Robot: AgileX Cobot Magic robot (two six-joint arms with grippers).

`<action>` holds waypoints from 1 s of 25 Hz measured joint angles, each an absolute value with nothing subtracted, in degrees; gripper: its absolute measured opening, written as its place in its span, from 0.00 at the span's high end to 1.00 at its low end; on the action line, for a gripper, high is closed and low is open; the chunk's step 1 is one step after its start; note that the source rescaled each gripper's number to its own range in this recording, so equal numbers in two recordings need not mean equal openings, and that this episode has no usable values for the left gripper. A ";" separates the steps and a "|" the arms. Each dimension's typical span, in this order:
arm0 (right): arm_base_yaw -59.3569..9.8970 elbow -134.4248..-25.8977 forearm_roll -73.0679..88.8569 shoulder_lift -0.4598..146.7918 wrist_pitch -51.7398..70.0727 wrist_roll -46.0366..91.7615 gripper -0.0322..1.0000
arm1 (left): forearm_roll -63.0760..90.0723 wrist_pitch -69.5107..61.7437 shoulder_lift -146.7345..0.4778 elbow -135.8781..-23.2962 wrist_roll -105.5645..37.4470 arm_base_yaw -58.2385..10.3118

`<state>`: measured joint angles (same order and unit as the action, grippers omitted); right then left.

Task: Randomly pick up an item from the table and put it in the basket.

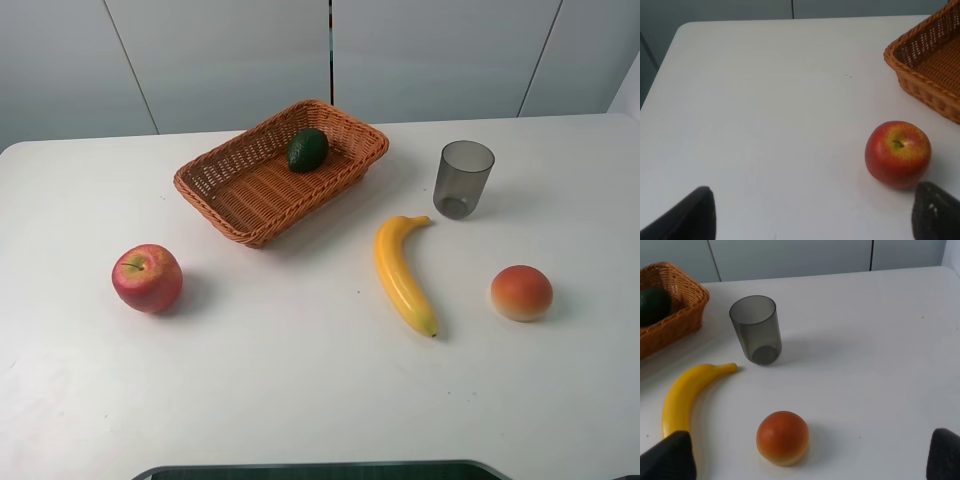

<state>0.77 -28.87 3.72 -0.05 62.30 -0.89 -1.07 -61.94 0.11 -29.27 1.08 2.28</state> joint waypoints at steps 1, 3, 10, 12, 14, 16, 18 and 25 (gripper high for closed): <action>0.77 -28.87 3.72 -0.05 62.30 -0.89 0.00 | -1.07 -61.94 0.11 -29.27 1.08 2.28; 0.77 -28.87 3.72 -0.05 62.30 -0.84 0.00 | -1.07 -61.94 0.11 -29.27 1.08 2.28; 0.77 -28.87 3.72 -0.05 62.30 0.43 0.00 | -1.07 -61.94 0.11 -29.27 1.08 2.28; 0.77 -28.87 3.72 -0.05 62.30 0.52 0.00 | -1.07 -61.94 0.11 -29.27 1.08 2.28; 0.77 -28.87 3.72 -0.05 62.30 0.52 0.00 | -1.07 -61.94 0.11 -29.27 1.08 2.28; 0.77 -28.87 3.72 -0.05 62.30 0.52 0.00 | -1.07 -61.94 0.11 -29.27 1.08 2.28; 0.77 -28.87 3.72 -0.05 62.30 0.65 0.00 | -1.07 -61.94 0.11 -29.27 1.08 2.28; 0.77 -28.87 3.72 -0.05 62.30 0.65 0.00 | -1.07 -61.94 0.11 -29.27 1.08 2.28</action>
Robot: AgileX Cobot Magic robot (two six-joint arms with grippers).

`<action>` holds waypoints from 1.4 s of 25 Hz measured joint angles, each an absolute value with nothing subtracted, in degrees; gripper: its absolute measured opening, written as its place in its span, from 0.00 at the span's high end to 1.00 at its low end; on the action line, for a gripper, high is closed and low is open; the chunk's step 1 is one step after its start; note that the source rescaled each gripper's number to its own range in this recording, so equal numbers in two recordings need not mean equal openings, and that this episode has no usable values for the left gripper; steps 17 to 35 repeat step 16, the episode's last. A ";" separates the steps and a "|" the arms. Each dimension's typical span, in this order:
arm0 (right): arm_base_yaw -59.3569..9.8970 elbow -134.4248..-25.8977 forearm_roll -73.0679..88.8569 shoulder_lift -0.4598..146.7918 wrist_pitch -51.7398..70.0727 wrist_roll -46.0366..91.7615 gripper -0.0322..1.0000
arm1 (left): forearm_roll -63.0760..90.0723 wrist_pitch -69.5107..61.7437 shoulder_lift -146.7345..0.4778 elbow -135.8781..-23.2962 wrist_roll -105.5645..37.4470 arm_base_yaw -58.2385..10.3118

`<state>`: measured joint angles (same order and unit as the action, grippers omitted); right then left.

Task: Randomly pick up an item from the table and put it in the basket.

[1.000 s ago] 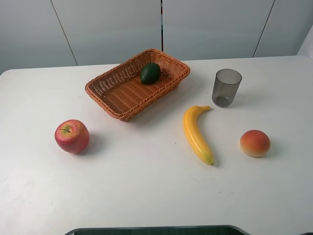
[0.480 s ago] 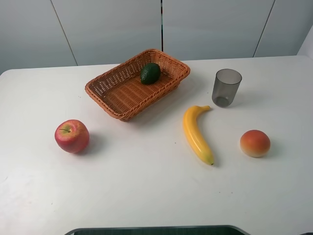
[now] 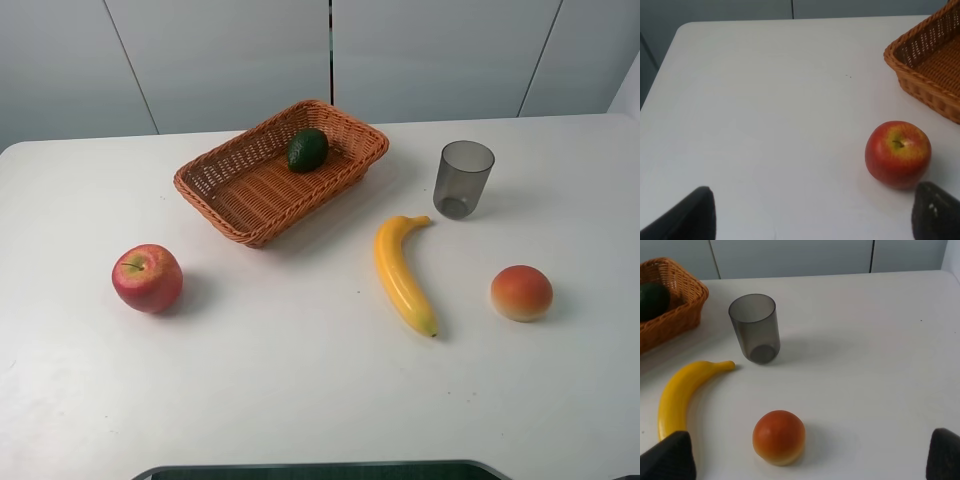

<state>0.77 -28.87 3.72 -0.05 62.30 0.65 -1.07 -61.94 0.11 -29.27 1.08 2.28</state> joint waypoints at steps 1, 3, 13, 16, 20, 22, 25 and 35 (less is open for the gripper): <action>0.77 -28.87 3.72 -0.05 62.30 0.65 0.00 | -1.07 -61.94 0.11 -29.27 1.08 2.28; 0.77 -28.87 3.72 -0.05 62.30 0.65 0.00 | -1.07 -61.94 0.11 -29.27 1.08 2.28; 0.77 -28.87 3.72 -0.05 62.30 0.65 0.00 | -1.07 -61.94 0.11 -29.27 1.08 2.28; 0.77 -28.87 3.72 -0.05 62.30 0.65 0.00 | -1.07 -61.94 0.11 -29.27 1.08 2.28; 0.77 -28.87 3.72 -0.05 62.30 0.65 0.00 | -1.07 -61.94 0.11 -29.27 1.08 2.28; 0.77 -28.87 3.72 -0.05 62.30 0.65 0.00 | -1.07 -61.94 0.11 -29.27 1.08 2.28; 0.77 -28.87 3.72 -0.05 62.30 0.65 0.00 | -1.07 -61.94 0.11 -29.27 1.08 2.28; 0.77 -28.87 3.72 -0.05 62.30 0.65 0.00 | -1.07 -61.94 0.11 -29.27 1.08 2.28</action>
